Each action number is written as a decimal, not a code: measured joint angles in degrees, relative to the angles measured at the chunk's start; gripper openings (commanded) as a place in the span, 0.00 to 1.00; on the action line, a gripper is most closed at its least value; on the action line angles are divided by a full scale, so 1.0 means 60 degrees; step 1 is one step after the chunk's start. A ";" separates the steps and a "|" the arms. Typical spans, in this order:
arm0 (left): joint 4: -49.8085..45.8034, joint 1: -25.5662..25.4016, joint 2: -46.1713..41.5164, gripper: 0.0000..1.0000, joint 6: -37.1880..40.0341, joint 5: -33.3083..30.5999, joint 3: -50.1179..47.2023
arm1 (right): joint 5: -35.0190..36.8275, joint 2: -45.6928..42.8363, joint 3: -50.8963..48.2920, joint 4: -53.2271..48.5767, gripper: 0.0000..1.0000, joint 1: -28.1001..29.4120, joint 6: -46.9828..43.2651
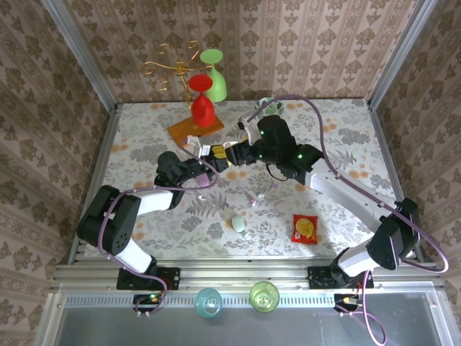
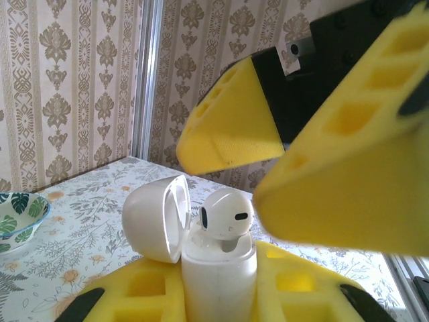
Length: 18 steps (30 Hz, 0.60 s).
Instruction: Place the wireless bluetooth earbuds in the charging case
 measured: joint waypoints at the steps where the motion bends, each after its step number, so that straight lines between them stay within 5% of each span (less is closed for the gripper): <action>1: 0.0004 0.0000 0.0004 0.00 0.0000 0.0000 0.0000 | -0.0117 -0.0058 -0.0004 0.0036 0.79 -0.0091 0.0084; 18: 0.0007 0.0000 0.0004 0.00 0.0004 0.0040 0.0004 | -0.2120 0.0189 -0.0124 0.0197 0.82 -0.0809 0.1053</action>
